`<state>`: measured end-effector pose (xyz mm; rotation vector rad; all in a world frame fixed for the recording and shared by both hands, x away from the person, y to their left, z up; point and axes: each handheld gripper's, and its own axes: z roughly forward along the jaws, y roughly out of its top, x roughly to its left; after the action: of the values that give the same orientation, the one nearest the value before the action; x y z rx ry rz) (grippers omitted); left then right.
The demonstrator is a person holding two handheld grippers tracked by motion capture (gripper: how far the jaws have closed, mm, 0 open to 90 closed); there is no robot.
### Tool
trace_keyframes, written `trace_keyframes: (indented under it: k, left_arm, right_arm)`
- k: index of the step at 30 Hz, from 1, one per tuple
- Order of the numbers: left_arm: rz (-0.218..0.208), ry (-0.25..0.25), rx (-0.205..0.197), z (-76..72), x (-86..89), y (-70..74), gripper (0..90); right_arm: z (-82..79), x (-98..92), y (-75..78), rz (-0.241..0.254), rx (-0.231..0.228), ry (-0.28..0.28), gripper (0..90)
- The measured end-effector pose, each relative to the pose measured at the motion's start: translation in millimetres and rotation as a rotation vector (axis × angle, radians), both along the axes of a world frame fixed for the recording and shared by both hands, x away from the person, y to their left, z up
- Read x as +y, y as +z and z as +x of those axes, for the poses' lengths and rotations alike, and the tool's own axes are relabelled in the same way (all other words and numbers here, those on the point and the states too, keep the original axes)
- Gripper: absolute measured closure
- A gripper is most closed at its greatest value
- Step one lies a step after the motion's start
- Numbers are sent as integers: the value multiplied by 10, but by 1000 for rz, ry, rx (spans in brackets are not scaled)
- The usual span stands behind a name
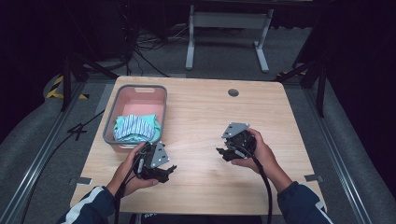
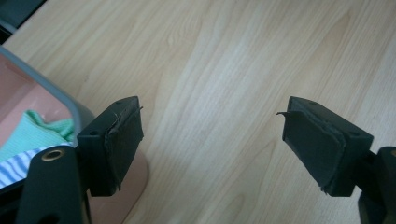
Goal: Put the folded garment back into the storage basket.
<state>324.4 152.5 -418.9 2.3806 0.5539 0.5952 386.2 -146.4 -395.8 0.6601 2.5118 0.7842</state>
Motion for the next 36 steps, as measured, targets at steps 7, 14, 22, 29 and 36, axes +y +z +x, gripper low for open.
trace_keyframes:
  k: [7,14,22,29,36]
  left_arm:
    - [11,-14,28,28,-6,-149,203]
    - [41,-41,69,48,-4,-285,197]
    - [45,-67,101,46,-2,-382,192]
    - [15,-85,142,48,94,-452,188]
    - [-7,-99,175,30,164,-504,178]
  right_arm:
    - [-90,-215,-155,13,13,-21,303]
    - [-165,-437,-337,30,22,-52,302]
    - [-261,-684,-494,65,31,-76,298]
    - [-356,-907,-621,114,42,-95,286]
    - [-453,-1153,-737,174,72,-145,267]
